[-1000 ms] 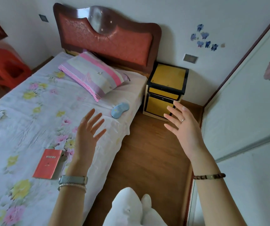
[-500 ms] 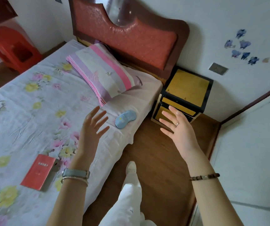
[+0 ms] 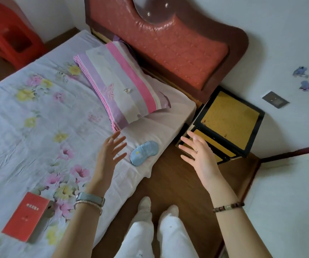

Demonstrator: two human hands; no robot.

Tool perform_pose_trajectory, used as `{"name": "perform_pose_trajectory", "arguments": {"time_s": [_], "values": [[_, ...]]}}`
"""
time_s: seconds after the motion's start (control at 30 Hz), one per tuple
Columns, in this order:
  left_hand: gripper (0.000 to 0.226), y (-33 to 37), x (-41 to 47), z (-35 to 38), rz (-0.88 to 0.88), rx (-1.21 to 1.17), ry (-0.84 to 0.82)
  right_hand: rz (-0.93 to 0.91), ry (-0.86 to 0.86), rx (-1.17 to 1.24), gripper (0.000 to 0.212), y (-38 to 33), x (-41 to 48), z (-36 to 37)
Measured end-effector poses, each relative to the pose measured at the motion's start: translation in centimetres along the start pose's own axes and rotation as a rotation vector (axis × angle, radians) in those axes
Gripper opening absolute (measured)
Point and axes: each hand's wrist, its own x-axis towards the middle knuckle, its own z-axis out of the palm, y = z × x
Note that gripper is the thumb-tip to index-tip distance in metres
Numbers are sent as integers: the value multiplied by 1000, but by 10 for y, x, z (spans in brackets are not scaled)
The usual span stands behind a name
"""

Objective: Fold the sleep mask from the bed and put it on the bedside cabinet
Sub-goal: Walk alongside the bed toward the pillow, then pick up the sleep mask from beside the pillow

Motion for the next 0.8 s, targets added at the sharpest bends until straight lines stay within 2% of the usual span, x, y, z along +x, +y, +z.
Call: {"name": "perform_pose_trajectory", "arguments": {"time_s": [0.1, 0.27, 0.43, 0.57, 0.67, 0.8], "values": [[48, -12, 24, 0, -33, -5, 33, 34, -19, -30, 43, 4, 33, 2], [33, -51, 62, -5, -129, 4, 142, 121, -76, -133, 27, 28, 105, 14], [36, -101, 112, -13, -280, 94, 261, 213, -152, -286, 30, 76, 186, 19], [38, -147, 154, -15, -335, 142, 351, 225, -244, -411, 17, 113, 251, 17], [33, -185, 181, -11, -413, 147, 395, 206, -304, -558, 22, 141, 291, 13], [36, -232, 210, -5, -505, 243, 426, 182, -370, -753, 28, 180, 334, 8]]}}
